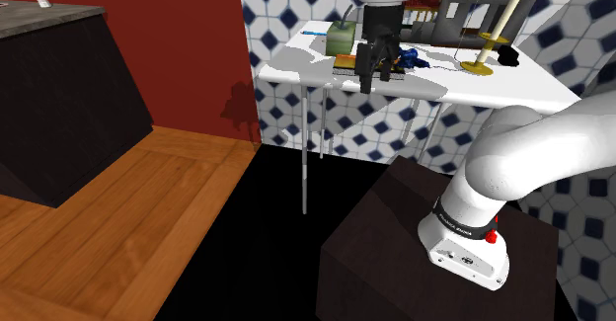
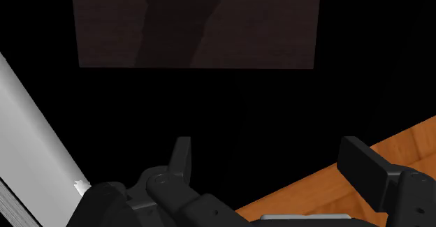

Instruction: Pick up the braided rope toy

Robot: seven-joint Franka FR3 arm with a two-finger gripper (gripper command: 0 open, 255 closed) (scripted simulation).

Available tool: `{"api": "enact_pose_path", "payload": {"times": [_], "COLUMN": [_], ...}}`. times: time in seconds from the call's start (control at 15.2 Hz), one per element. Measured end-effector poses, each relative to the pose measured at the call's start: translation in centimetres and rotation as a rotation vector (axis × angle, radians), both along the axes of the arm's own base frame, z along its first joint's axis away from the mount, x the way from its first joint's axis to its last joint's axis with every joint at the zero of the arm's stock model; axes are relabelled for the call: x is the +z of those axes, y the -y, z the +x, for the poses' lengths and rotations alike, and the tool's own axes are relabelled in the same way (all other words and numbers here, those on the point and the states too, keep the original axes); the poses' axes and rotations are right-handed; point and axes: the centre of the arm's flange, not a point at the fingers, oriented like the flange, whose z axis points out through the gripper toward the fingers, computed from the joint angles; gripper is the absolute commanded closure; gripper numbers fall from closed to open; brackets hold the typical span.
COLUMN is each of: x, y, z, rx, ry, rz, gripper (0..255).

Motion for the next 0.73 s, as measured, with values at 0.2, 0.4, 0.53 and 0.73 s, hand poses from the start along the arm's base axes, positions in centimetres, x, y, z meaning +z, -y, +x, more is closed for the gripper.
{"api": "enact_pose_path", "payload": {"times": [0.2,0.4,0.53,0.73], "x": [0.0,0.2,0.3,0.1], "y": [1.5,5.2,7.5,11.5], "z": [0.6,1.6,2.2,3.4], "rx": [-0.003,-0.011,-0.014,-0.021], "ry": [0.002,0.008,0.012,0.017], "rz": [0.002,0.005,0.007,0.01], "gripper": [0,0,0,0]}}
